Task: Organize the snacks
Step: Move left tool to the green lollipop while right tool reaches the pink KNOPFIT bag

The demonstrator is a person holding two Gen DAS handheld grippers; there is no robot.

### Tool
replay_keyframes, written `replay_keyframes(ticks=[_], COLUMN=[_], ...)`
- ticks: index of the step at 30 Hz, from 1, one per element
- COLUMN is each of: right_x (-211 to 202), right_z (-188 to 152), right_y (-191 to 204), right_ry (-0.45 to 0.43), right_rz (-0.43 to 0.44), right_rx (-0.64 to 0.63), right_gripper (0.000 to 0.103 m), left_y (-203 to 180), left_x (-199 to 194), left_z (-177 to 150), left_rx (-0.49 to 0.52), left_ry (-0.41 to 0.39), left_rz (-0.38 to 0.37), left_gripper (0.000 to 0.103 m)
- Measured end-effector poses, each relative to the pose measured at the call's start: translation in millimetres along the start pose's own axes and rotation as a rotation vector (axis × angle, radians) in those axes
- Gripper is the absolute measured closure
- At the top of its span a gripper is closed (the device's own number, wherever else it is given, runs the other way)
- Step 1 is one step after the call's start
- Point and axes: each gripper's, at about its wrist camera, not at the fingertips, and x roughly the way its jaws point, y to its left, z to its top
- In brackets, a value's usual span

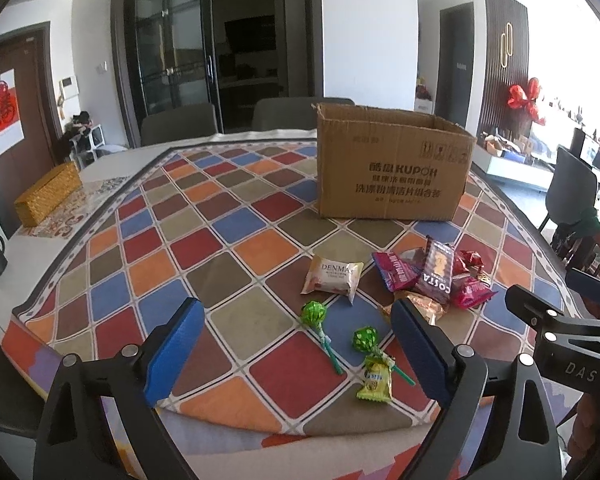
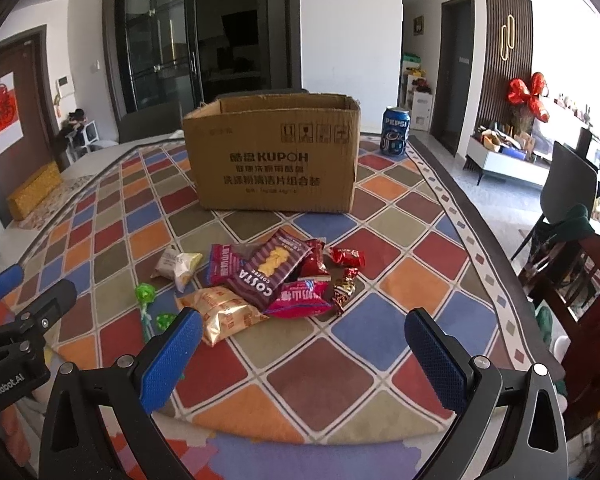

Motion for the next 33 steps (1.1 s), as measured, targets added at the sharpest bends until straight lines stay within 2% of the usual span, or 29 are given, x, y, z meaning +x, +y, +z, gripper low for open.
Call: replay_keyframes(ticks=[7,14,16,23,33], right_x=[29,60,68,98,122], right_z=[18,25,26,27,18], right_y=[1,-1,-2,-2,-3], right_ry=[0.058,0.121,0.138,0.206,0.295], right_rz=[-0.002,0.006,0.01,0.016,0.036], right_rx=[-0.004,-0.003,-0.001,-0.002,0.014], right_gripper=[0.004,0.011,0.017,0.023,0.04], left_y=[-1,-5,-6,-6,-8], left_x=[28,59,69,100,128], left_z=[9,9,8,4,-3], left_rx=[-0.008,-0.002,-0.002,-0.009,-0.02], left_ry=[0.062,0.142,0.167,0.25,0.343], left_rz=[-0.009,-0.021,-0.026,-0.051,-0.101], left_gripper=[0.013,0.02,0.025,0.03,0.052])
